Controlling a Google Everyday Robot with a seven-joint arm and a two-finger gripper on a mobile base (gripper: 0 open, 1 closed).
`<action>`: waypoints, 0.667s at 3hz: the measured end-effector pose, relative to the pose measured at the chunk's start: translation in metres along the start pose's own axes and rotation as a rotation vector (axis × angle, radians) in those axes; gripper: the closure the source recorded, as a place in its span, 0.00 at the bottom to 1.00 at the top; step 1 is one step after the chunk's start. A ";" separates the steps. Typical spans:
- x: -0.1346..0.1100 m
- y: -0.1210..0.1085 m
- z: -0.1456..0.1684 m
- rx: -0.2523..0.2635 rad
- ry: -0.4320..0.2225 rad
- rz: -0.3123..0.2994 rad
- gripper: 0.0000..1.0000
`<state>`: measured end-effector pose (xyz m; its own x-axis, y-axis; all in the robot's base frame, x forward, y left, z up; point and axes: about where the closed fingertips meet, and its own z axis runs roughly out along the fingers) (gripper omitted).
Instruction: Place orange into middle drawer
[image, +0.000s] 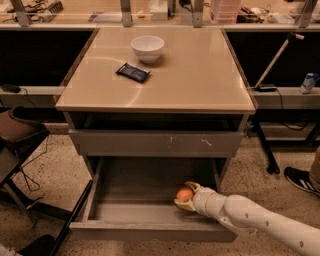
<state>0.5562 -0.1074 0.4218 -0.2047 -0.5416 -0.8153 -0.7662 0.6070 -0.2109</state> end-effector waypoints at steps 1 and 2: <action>0.000 0.000 0.000 0.000 0.000 0.000 0.14; 0.000 0.000 0.000 0.000 0.000 0.000 0.00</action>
Offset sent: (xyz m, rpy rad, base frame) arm 0.0000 0.0000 0.0000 0.0000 0.0000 0.0000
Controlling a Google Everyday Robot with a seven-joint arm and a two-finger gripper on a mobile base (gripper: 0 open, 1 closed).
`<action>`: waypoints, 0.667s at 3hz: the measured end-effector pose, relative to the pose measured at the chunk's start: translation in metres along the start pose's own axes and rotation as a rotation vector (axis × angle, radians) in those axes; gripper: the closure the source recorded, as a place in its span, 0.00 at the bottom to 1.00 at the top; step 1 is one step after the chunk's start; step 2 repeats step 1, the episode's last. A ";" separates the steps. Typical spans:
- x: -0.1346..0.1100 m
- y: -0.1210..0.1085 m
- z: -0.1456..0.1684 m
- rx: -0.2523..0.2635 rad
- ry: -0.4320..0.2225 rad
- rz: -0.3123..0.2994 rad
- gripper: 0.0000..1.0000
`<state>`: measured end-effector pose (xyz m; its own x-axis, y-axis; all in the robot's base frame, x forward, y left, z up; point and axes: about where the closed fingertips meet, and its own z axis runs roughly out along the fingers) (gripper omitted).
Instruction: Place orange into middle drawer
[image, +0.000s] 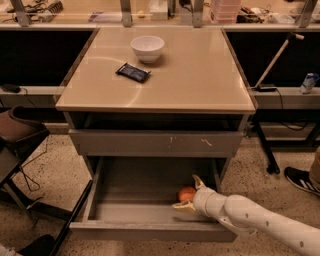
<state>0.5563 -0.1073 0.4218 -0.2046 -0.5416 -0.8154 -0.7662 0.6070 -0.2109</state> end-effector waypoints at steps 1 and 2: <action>0.000 0.000 0.000 0.000 0.000 0.000 0.00; 0.000 0.000 0.000 0.000 0.000 0.000 0.00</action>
Offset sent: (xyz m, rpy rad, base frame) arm 0.0000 0.0000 0.0000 0.0000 0.0000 0.0000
